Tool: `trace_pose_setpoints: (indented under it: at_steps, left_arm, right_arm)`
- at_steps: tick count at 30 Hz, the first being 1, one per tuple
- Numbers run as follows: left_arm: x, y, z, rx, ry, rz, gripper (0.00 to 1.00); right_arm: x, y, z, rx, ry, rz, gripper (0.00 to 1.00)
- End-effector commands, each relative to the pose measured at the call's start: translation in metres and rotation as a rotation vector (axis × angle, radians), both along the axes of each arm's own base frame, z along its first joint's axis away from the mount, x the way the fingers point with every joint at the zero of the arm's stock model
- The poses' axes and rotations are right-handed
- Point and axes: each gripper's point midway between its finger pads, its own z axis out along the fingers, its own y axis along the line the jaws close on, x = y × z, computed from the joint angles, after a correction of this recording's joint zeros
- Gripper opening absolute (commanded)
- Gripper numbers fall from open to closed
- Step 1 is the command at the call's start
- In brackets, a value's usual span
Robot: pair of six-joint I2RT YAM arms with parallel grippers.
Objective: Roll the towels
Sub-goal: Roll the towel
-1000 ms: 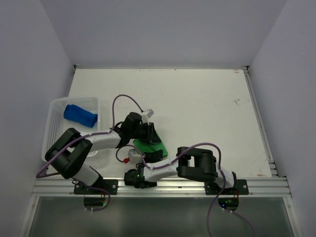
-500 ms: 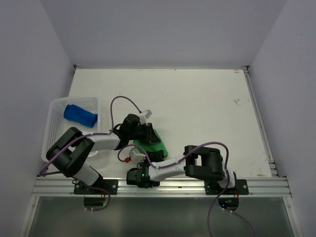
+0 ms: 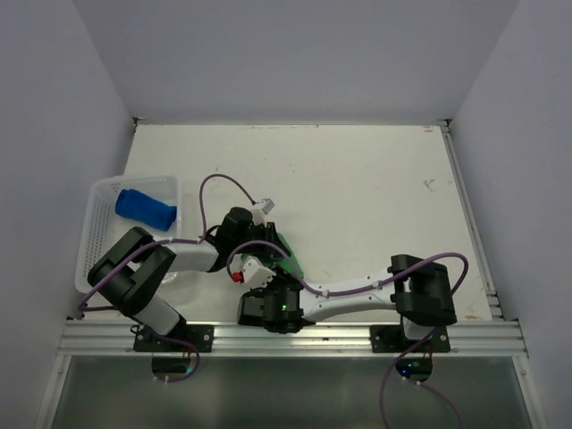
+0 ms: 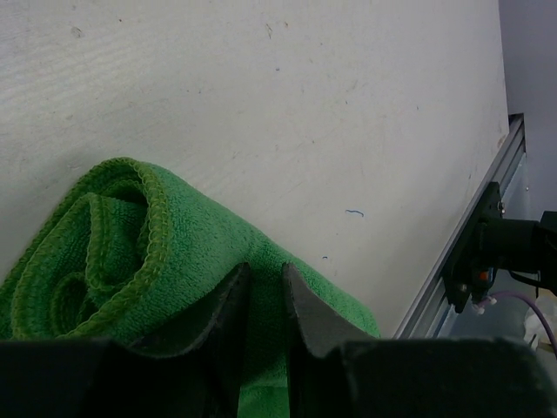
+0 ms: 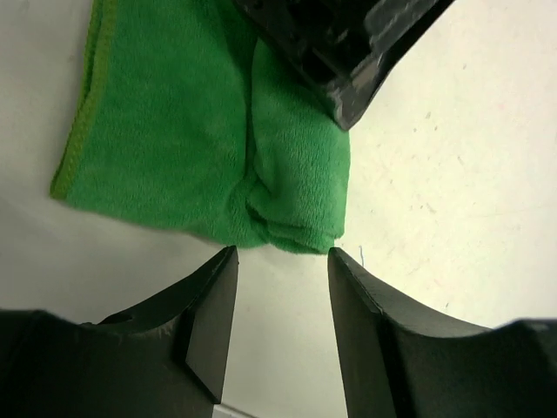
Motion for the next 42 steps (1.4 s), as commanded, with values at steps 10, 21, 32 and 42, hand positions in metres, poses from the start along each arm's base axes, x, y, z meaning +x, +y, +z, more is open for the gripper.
trace_pose_setpoints:
  at_steps: [10, 21, 32, 42]
  left_arm:
    - [-0.011, 0.029, -0.043, 0.148, 0.086, 0.056, 0.27]
    - [-0.017, 0.032, -0.043, 0.145, 0.092, 0.057, 0.27]
    - [-0.024, 0.035, -0.045, 0.135, 0.102, 0.061, 0.27]
    - [-0.029, 0.039, -0.044, 0.128, 0.103, 0.066, 0.27]
  right_arm:
    - [-0.025, -0.013, 0.033, 0.473, 0.161, 0.009, 0.48]
    - [0.015, -0.016, 0.039, 0.930, 0.403, -0.132, 0.53]
    - [0.038, -0.016, 0.001, 0.984, 0.525, -0.229, 0.56]
    - [0.027, -0.018, -0.042, 0.940, 0.593, -0.241, 0.57]
